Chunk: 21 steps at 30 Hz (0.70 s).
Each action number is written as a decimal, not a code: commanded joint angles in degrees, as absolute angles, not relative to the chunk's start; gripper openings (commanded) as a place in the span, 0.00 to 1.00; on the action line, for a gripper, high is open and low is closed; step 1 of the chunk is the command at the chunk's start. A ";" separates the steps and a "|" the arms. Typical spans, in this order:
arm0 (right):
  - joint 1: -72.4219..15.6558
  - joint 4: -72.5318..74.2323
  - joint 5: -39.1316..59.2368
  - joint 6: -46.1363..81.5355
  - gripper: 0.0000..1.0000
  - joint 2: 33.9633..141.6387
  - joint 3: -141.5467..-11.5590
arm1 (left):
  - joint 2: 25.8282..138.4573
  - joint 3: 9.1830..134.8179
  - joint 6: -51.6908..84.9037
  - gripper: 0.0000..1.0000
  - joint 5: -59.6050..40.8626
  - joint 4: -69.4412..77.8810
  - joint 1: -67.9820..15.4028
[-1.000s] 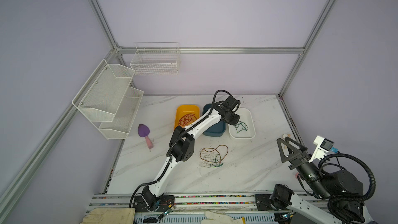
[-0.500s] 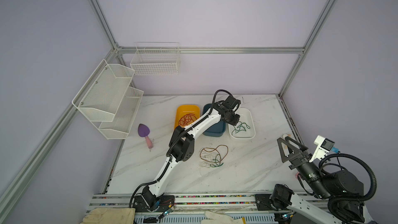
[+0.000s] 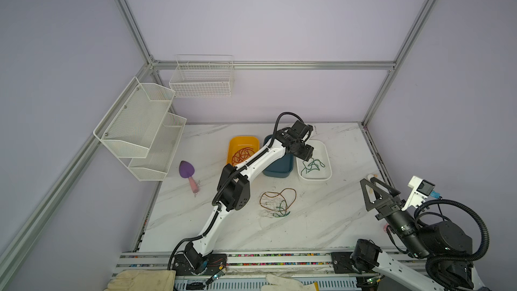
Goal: Untangle the cables
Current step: 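Move both grippers back down toward the remaining wire tangle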
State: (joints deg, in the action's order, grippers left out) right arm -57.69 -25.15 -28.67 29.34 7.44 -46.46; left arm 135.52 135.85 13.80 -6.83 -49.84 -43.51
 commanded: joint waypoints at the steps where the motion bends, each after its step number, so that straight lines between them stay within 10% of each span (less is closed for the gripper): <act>1: -57.91 -25.48 -30.13 29.88 0.98 8.21 -46.34 | 130.05 141.39 12.57 0.66 -5.95 -48.35 -43.24; 15: -57.94 -26.61 -31.99 31.20 0.98 11.03 -46.76 | 121.15 139.96 6.11 1.00 -2.44 -46.42 -43.24; 21: -57.90 -27.48 -33.38 31.10 0.98 17.54 -47.45 | 108.73 124.78 -0.38 1.00 4.95 -37.44 -43.23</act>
State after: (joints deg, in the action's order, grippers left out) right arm -57.71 -26.13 -31.33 30.76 14.76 -46.50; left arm 117.12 131.79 5.15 -0.21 -44.71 -43.51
